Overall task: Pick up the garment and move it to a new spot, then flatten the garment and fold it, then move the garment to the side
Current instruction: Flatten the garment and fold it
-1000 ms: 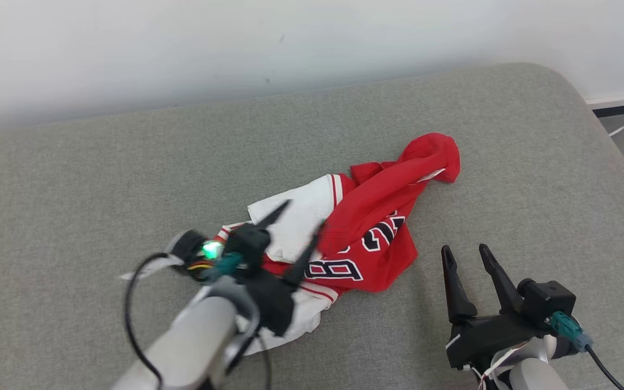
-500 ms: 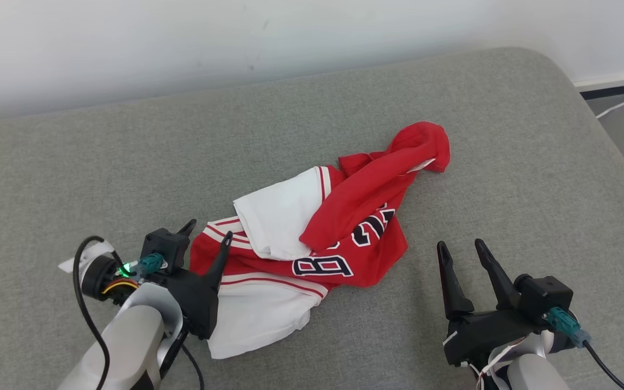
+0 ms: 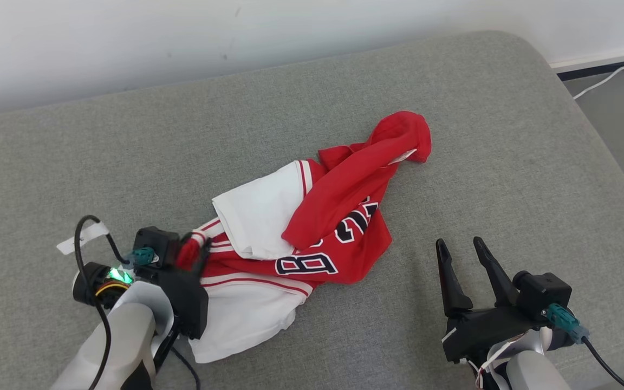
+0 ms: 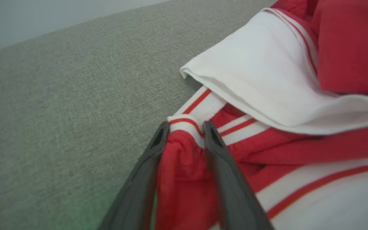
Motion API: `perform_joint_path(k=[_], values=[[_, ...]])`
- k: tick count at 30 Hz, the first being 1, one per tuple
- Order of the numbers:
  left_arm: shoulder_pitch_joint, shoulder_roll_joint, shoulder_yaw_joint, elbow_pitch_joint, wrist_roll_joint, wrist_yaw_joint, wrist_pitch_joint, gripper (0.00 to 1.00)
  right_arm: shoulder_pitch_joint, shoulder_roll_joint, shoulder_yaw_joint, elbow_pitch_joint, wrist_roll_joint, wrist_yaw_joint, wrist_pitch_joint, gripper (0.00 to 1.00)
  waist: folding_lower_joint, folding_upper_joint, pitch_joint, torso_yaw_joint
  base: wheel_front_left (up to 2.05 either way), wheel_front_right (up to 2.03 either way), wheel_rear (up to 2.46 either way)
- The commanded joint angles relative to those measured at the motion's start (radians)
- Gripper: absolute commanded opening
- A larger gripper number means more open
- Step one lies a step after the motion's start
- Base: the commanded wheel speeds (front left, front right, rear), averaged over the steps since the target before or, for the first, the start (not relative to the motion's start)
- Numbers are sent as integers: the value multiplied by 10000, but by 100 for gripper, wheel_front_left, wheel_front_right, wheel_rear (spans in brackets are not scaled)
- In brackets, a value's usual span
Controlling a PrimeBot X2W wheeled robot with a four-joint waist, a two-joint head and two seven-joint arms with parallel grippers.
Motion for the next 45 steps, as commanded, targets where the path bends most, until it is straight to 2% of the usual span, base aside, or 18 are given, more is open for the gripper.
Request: perform_joint_path(k=[1,7,13,19,30,36,37,38,39,45], values=[[-29,-68,-56,165,-131,-92,-63,0,51,-15,-40,12,11,8,-47,100,-1,0,-30,48,0,0,0],[-233,-232,-43,274,-91,-8,-386,0,184,-34,-58,36,-83,8,-64,100,-1,0,-253,379,0,0,0],[131,-244,253,-490,-133,305,-604,0,521,-99,-230,58,-149,8,-15,100,-1,0,-714,1097,0,0,0],[859,316,791,-1875,-84,728,-605,0,757,-136,-351,-109,-230,8,123,100,-1,0,-1072,1804,0,0,0],[3237,1540,2063,-4305,-457,1607,-605,0,1093,-83,-425,-351,-333,8,334,100,-1,0,-1297,2271,0,0,0],[4417,1609,2370,-5227,-562,1971,-606,0,1205,-126,-403,-472,-339,8,465,100,-1,0,-1348,2362,0,0,0],[4541,1586,2381,-5293,-525,1984,-606,3,1206,-127,-399,-489,-360,8,503,100,-1,0,-1369,2375,0,0,0],[4656,1546,2422,-5366,-508,2004,-607,20,1208,-134,-391,-501,-376,8,513,100,-1,0,-1385,2384,0,0,0],[4772,1489,2559,-5570,-385,2090,-607,100,1208,-155,-381,-522,-385,8,562,100,-1,0,-1426,2404,0,0,0],[5379,1266,3371,-6862,257,2336,-602,100,1327,-197,-387,-592,-330,8,640,100,-1,0,-1559,2453,0,0,0]])
